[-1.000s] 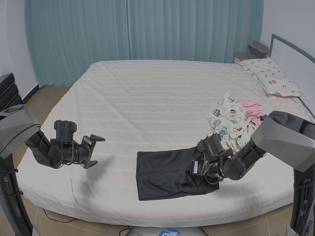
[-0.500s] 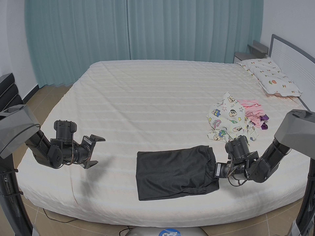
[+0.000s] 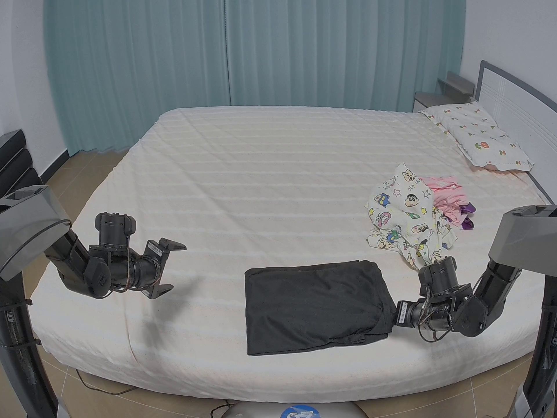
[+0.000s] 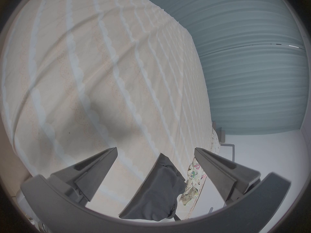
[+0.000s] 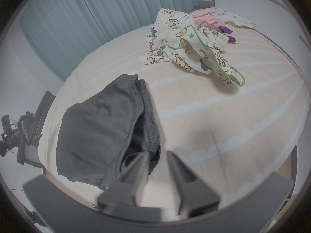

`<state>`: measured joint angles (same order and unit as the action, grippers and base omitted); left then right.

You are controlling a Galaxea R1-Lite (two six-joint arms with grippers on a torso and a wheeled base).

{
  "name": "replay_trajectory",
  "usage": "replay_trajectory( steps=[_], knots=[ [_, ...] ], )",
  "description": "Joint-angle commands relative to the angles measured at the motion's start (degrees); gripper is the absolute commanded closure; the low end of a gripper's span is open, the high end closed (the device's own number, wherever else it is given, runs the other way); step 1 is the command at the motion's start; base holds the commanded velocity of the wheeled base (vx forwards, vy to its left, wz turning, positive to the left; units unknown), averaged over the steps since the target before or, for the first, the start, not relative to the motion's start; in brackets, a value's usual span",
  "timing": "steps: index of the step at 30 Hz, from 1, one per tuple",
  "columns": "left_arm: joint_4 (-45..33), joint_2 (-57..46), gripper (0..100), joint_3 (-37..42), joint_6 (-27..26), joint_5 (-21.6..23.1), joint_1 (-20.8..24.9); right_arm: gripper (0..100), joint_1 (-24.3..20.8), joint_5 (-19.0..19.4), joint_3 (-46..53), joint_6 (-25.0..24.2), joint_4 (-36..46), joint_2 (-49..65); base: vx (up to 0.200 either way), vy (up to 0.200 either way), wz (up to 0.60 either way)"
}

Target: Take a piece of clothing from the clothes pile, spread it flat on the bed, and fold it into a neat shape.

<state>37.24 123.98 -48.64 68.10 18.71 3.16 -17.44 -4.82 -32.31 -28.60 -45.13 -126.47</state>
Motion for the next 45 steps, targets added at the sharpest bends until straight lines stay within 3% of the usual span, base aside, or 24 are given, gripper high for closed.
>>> replay_trajectory(
  steps=[1,4,12,16,21,22,39,40,45],
  knots=[
    [0.02,0.04,0,-0.05,0.02,0.01,0.01,0,0.22,1.21,1.81,-1.02,-6.99,-0.80,0.000,0.000,0.00],
    [0.02,0.04,0,0.04,0.02,0.01,0.01,0,0.22,1.74,3.48,-1.11,-11.12,-0.10,0.000,0.000,0.00],
    [0.02,0.04,0,0.04,0.02,0.01,0.01,0,-0.75,1.91,2.95,-3.22,-11.74,3.24,0.000,0.000,0.00],
    [0.02,0.12,0,-0.05,0.02,0.01,0.01,0,-3.21,3.06,2.77,-5.68,-11.21,1.05,0.000,0.000,0.00],
    [0.02,0.04,0,-0.05,0.02,0.01,0.01,0,-3.21,2.88,1.98,-5.77,-11.82,-4.23,0.000,0.000,0.00],
    [0.02,0.12,0,-0.14,0.02,0.01,0.01,100,-3.12,2.88,1.98,-5.77,-11.65,-4.49,0.000,0.000,0.00],
    [0.02,0.12,0,-0.05,0.02,0.01,0.01,100,-0.92,3.41,7.52,-5.50,-12.53,-2.56,0.000,0.000,0.00],
    [0.02,0.12,0,-0.14,0.02,0.01,0.01,0,-0.92,3.67,7.61,-5.50,-12.53,-2.65,0.000,0.000,0.00],
    [0.02,0.12,0,-0.05,0.02,0.01,0.09,0,-0.84,5.43,7.78,-5.33,-14.99,-1.86,0.000,0.000,0.00]
  ],
)
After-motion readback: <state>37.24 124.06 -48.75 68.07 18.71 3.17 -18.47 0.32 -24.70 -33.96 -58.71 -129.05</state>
